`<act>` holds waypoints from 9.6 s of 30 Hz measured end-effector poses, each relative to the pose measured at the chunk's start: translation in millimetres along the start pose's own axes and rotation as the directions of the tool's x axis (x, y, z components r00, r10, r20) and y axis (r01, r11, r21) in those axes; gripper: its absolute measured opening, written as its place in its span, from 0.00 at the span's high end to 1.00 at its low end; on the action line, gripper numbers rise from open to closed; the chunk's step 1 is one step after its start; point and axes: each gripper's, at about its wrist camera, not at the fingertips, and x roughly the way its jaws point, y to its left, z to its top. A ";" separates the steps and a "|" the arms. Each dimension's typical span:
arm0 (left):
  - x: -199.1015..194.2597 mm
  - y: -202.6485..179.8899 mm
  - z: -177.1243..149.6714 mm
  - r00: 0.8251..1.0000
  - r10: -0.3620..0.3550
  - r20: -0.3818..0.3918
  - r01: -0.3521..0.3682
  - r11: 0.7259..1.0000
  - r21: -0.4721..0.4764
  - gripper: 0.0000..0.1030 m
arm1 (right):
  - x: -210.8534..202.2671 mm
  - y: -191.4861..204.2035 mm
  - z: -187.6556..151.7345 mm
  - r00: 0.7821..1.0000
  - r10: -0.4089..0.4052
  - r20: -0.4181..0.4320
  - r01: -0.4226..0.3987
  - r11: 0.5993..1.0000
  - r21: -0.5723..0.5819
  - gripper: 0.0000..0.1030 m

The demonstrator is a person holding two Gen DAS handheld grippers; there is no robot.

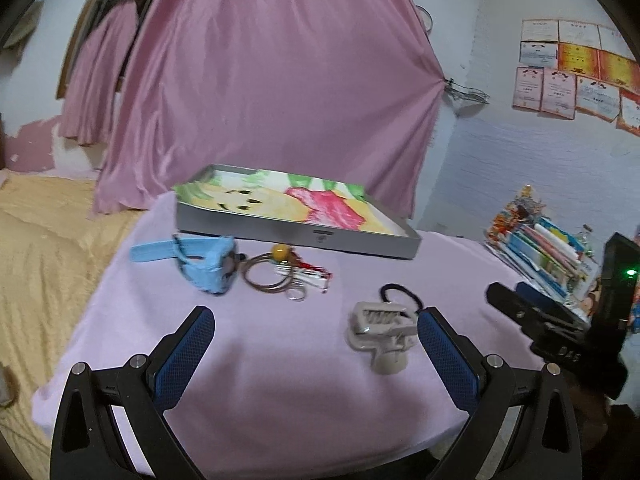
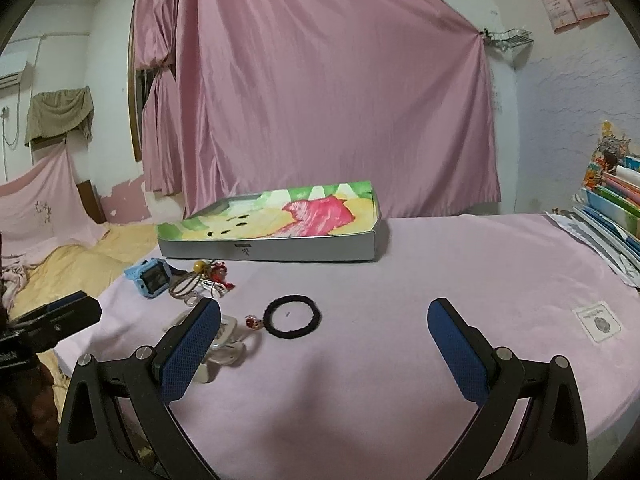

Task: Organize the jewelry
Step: 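Grasp the grey-white clip with the left gripper while the right gripper grasps the black hair tie, then carry the clip and hair tie into the tray and release both, then grasp the blue smartwatch with the left gripper while the right gripper grasps the red ring, then place the blue smartwatch and red ring into the tray, opening both grippers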

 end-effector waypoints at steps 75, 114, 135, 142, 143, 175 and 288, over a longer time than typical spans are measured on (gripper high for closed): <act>185.0 76.4 149.4 0.971 -0.109 -0.213 0.065 0.977 -0.201 0.96 | 245.7 62.5 91.5 0.900 0.189 -0.393 -0.181 0.982 0.058 0.96; 61.1 57.2 93.4 0.958 0.234 0.163 -0.233 0.972 -0.021 0.01 | 93.8 52.3 68.3 0.994 0.099 0.038 -0.100 0.995 0.019 0.18; 32.4 55.6 44.8 0.964 0.245 0.107 -0.255 0.963 0.090 0.01 | 33.5 68.3 19.6 0.995 0.051 0.083 -0.045 0.996 -0.080 0.13; 47.1 54.5 42.5 0.972 0.236 0.009 -0.235 0.959 0.161 0.01 | 49.5 64.5 7.6 0.999 0.047 -0.020 -0.048 0.997 -0.057 0.13; 50.2 54.5 42.9 0.971 0.238 -0.012 -0.233 0.958 0.168 0.01 | 51.2 64.9 6.5 0.998 0.048 -0.037 -0.051 0.997 -0.058 0.14; 96.3 59.3 55.8 0.946 0.208 -0.250 -0.157 0.965 0.209 0.56 | 93.7 80.0 -10.6 0.951 0.032 -0.307 -0.065 0.993 -0.097 0.88; 68.4 38.7 124.2 0.991 0.061 0.117 -0.055 0.997 -0.054 0.01 | 58.3 43.7 73.4 0.969 0.100 0.225 -0.096 0.995 -0.028 0.03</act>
